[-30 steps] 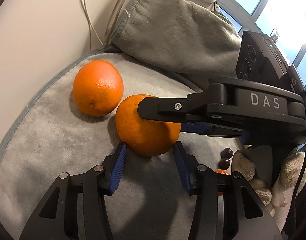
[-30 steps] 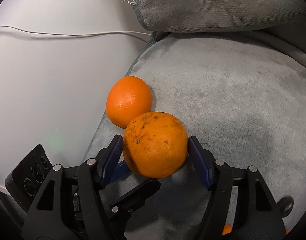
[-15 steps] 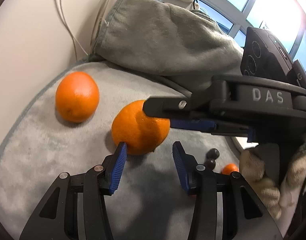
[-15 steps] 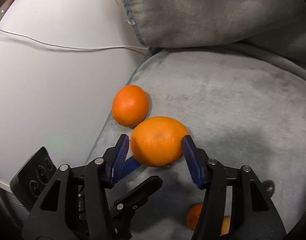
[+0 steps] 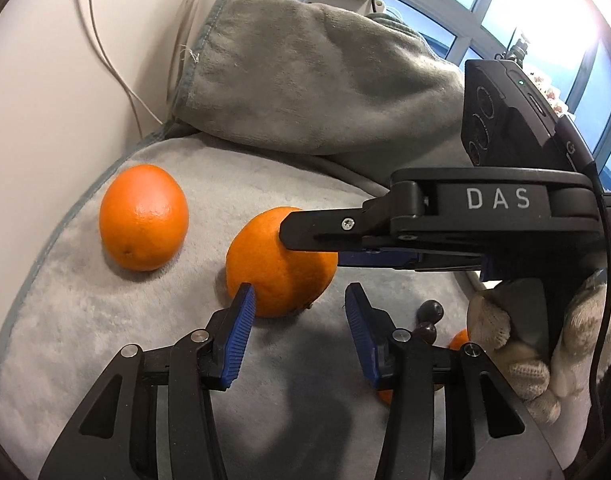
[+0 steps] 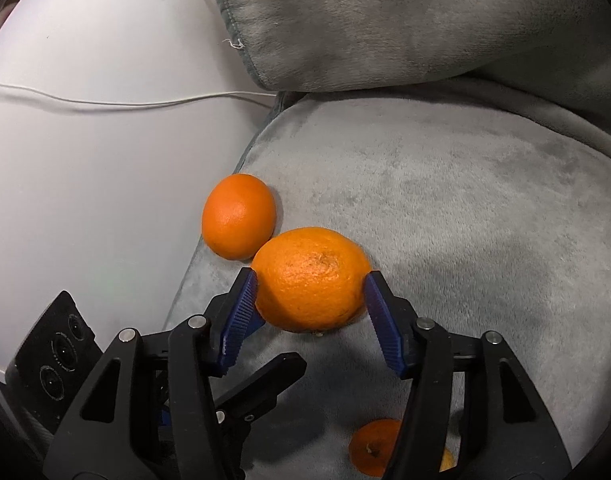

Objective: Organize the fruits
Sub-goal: 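Lift the large orange with the left tool, then carry the orange to the white plate and open the left tool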

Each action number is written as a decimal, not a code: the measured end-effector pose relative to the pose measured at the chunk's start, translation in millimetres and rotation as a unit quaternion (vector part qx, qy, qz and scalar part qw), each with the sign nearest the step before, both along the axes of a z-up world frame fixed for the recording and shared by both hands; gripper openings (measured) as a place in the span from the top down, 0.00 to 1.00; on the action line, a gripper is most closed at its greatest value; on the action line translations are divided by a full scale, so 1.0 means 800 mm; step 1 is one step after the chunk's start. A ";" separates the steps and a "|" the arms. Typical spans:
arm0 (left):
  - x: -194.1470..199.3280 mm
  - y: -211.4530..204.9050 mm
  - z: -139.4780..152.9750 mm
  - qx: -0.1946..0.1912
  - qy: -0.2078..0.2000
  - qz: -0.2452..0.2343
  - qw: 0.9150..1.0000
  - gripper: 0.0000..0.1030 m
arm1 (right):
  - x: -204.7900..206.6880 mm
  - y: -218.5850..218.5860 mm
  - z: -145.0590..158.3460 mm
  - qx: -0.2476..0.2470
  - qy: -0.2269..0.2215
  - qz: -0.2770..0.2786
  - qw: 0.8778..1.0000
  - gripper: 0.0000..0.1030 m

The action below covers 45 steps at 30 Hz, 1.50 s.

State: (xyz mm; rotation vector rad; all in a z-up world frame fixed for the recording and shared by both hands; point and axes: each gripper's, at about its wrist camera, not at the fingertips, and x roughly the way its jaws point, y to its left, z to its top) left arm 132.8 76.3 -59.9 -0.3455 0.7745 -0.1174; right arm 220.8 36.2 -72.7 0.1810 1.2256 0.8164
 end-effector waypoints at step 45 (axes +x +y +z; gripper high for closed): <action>0.026 -0.081 0.025 -0.020 -0.003 -0.066 0.998 0.46 | -0.014 -0.108 0.031 0.029 -0.030 -0.049 0.998 0.31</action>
